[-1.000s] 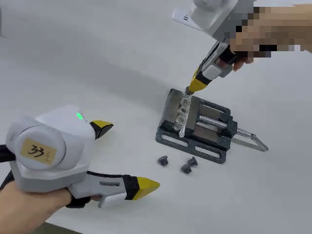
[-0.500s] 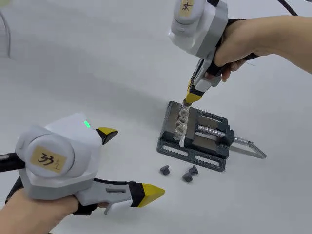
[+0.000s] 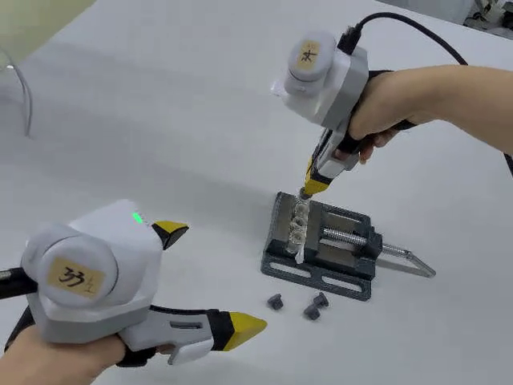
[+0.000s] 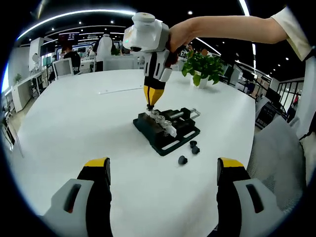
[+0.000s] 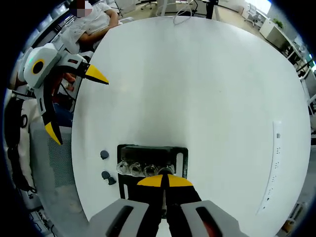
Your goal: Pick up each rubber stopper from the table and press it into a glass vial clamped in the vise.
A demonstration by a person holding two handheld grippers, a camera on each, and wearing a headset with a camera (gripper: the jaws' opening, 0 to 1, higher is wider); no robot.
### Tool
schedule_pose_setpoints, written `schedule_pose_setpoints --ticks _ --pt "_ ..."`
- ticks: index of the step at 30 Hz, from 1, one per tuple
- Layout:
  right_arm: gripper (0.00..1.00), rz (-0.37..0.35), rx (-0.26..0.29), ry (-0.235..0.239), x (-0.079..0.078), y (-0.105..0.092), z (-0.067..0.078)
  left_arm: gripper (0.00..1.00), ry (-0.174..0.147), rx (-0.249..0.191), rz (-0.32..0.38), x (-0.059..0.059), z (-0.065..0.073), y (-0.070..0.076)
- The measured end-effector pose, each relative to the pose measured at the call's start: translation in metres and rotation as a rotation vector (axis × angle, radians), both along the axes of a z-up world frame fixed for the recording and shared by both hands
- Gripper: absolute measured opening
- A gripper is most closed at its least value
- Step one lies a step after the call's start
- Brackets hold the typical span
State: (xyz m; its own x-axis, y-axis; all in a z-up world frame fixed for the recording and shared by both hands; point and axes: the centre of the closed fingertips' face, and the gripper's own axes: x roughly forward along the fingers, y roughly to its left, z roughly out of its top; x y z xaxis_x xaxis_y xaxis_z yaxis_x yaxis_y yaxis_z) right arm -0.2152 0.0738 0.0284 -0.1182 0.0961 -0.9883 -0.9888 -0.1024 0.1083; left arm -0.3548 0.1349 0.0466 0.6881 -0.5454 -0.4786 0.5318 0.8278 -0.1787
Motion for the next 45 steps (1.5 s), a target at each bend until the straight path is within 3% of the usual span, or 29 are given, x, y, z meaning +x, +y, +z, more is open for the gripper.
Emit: schedule_pose_setpoints --ticks 9,13,16,19,22,31,37,45 --pt "0.0 -0.001 0.014 -0.015 -0.001 -0.002 0.001 0.88 -0.007 0.011 -0.004 -0.004 0.001 0.002" --pt "0.03 0.007 0.009 -0.048 0.002 -0.013 0.003 0.88 -0.006 0.012 -0.008 -0.006 0.001 0.002" --pt "0.09 -0.049 0.073 -0.037 0.002 -0.014 0.008 0.88 -0.004 0.012 -0.012 -0.006 0.0 0.0" --pt "0.17 -0.048 0.12 -0.019 -0.005 -0.018 0.013 0.88 -0.006 0.013 -0.021 -0.005 0.001 -0.002" --pt "0.26 -0.069 0.204 -0.018 -0.012 -0.016 0.018 0.88 -0.009 0.009 -0.027 -0.003 0.002 -0.005" --pt "0.5 -0.101 0.328 -0.031 -0.033 -0.016 0.02 0.88 -0.02 0.008 -0.047 -0.001 0.005 -0.01" --pt "0.53 -0.117 0.415 -0.06 -0.043 -0.018 0.023 0.88 -0.022 0.015 -0.054 -0.001 0.005 -0.01" --pt "0.49 -0.107 0.454 -0.052 -0.072 -0.03 0.014 0.88 -0.022 0.015 -0.059 -0.002 0.005 -0.011"
